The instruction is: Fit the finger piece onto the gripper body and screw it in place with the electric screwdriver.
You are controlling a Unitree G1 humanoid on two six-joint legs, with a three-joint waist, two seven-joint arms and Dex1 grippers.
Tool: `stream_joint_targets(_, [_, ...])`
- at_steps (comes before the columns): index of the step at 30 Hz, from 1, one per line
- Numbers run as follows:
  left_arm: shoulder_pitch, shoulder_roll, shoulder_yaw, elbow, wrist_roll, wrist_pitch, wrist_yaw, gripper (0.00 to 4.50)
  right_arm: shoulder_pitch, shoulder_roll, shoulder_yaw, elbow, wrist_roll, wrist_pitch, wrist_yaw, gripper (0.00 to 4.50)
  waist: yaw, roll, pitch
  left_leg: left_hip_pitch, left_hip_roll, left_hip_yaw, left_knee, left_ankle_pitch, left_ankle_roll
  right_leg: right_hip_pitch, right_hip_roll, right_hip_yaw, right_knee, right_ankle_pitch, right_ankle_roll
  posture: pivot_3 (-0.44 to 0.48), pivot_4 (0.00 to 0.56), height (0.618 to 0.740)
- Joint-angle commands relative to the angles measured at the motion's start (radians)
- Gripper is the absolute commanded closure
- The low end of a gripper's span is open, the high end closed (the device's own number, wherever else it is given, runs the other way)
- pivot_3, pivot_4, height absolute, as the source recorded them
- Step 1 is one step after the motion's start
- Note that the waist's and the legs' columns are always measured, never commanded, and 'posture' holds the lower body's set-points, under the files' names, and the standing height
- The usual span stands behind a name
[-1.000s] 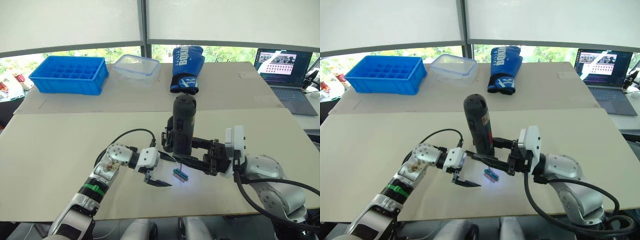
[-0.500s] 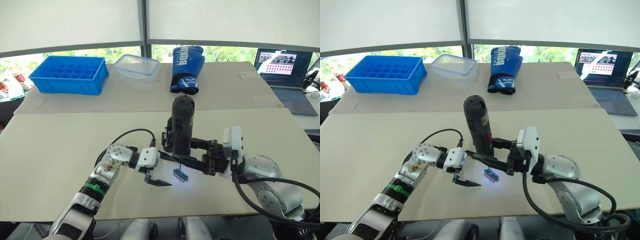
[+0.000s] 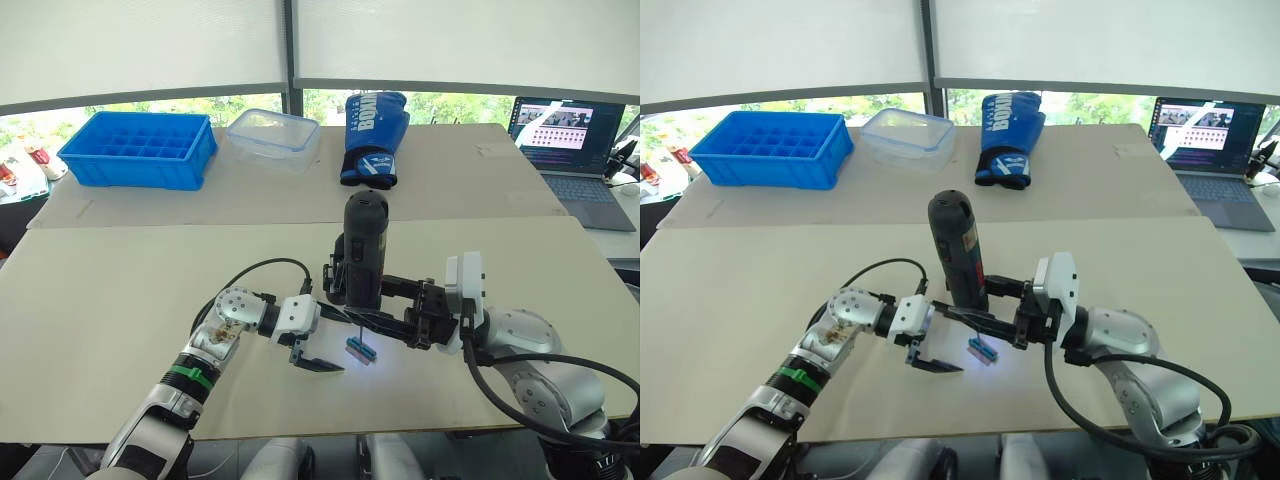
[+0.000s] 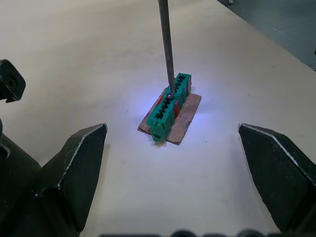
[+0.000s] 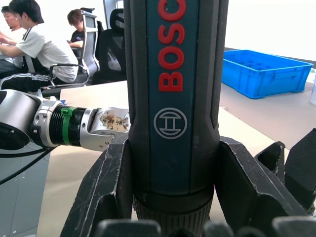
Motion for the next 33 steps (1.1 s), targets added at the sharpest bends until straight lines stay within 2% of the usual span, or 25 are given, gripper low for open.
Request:
stream_joint_targets(1, [-0.023,-0.007,0.004,-0.005,-0.003,-0.026,0.005,0.0,-0.025,0.004,-0.021,-0.024,0.016,-0.036,0.001,2.59,0.0,0.0,0.0,0.0,0.0,0.0,0.0,0.0,0.0,0.0,0.0,0.0,0.0,0.0,0.0,0.0,0.15,0.74])
stream_joint_targets(33, [-0.04,-0.011,0.007,0.004,-0.004,-0.025,0.014,0.0,-0.024,0.001,-0.018,-0.003,0.014,-0.028,-0.007,2.59,0.0,0.0,0.0,0.0,0.0,0.0,0.0,0.0,0.0,0.0,0.0,0.0,0.0,0.0,0.0,0.0,0.15,0.74])
